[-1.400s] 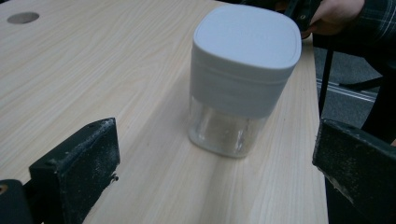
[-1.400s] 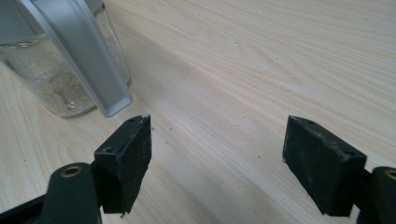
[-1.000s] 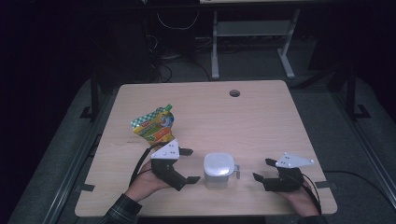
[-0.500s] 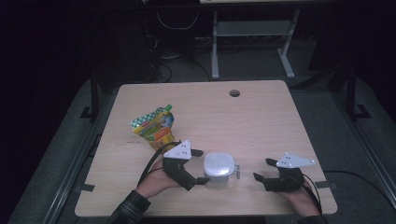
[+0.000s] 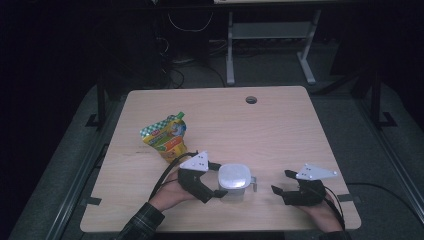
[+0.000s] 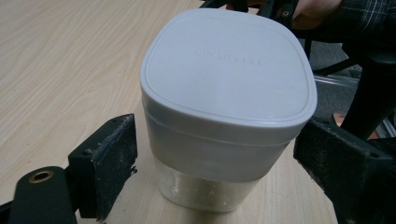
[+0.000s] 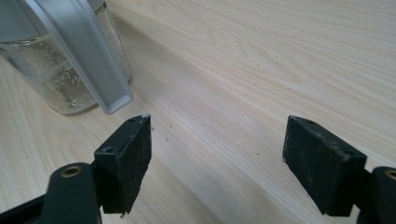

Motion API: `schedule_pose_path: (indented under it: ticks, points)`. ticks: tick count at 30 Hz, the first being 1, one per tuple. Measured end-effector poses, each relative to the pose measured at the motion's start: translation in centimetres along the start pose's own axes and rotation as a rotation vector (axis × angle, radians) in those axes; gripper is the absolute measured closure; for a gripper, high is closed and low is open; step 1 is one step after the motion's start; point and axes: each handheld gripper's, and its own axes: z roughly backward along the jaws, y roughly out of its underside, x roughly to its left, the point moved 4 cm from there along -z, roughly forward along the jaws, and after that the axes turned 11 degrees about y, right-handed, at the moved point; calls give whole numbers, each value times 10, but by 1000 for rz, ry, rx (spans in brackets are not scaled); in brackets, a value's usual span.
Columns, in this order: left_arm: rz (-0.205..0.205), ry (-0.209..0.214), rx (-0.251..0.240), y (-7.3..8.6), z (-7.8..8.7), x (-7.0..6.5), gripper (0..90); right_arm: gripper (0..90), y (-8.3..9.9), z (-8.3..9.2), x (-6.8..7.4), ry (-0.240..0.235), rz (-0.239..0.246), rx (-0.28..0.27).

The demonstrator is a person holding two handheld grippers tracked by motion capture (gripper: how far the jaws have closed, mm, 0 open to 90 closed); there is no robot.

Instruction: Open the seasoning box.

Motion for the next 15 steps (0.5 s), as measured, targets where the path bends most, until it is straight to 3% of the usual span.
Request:
schedule_pose_path:
  ticks: [15]
  points:
    - [-3, 17, -5, 0, 2, -1, 191, 234, 0, -1, 0, -3, 0, 3]
